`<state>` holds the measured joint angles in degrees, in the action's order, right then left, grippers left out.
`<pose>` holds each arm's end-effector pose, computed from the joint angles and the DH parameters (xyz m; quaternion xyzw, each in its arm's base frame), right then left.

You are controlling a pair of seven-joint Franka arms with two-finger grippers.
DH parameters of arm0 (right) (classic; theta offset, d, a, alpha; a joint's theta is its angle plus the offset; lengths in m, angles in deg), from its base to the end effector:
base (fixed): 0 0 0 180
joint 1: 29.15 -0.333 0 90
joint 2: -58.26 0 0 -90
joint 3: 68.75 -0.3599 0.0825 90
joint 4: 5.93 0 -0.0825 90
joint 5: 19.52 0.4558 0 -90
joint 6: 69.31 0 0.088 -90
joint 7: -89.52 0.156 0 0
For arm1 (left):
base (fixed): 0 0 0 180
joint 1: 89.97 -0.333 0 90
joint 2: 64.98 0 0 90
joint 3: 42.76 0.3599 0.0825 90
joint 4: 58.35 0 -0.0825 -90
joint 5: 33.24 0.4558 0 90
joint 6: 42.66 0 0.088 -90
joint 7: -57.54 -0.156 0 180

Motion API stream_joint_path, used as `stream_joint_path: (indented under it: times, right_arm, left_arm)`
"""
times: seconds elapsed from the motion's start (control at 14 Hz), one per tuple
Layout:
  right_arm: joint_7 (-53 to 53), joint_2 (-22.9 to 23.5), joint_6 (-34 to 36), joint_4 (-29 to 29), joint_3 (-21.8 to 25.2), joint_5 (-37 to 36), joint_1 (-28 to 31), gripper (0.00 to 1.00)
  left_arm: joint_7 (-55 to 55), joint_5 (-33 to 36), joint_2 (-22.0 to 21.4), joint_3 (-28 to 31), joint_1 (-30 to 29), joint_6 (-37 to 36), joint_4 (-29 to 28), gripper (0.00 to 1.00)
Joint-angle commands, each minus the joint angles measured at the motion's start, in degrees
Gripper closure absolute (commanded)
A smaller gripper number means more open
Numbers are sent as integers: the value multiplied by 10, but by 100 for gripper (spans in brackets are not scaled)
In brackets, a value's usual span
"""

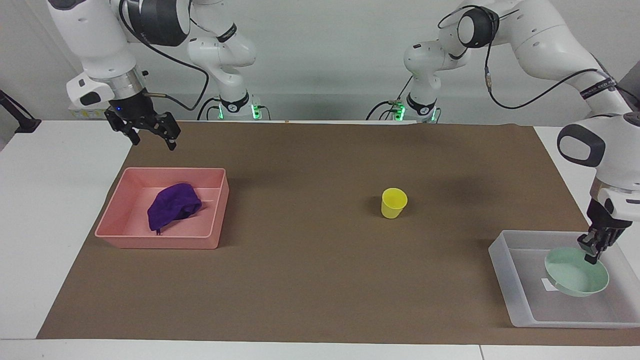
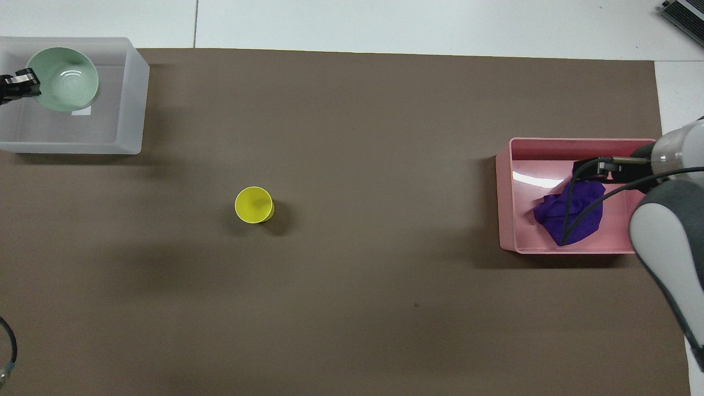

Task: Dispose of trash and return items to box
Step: 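Lower the green bowl into the clear box and open the left gripper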

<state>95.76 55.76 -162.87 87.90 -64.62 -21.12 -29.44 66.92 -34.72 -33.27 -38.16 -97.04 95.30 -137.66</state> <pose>0.6166 -0.0464 0.6156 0.9959 -0.0872 0.0197 0.0120 0.8484 0.1603 0.4113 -0.9565 -0.1742 -0.2336 0.0131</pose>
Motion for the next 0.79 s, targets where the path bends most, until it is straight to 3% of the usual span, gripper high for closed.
stream_joint_path:
  times: [0.0,0.29,0.71]
  right_arm:
    - [-24,0,49,-43,3,5,10,0]
    - [-25,-12,50,-29,5,12,10,0]
    - [-27,-39,18,26,1,3,3,0]
  left_arm:
    - [-3,7,55,-3,-8,15,55,100]
    - [-2,4,66,-3,-17,52,22,100]
    - [2,1,39,-4,-13,90,-70,100]
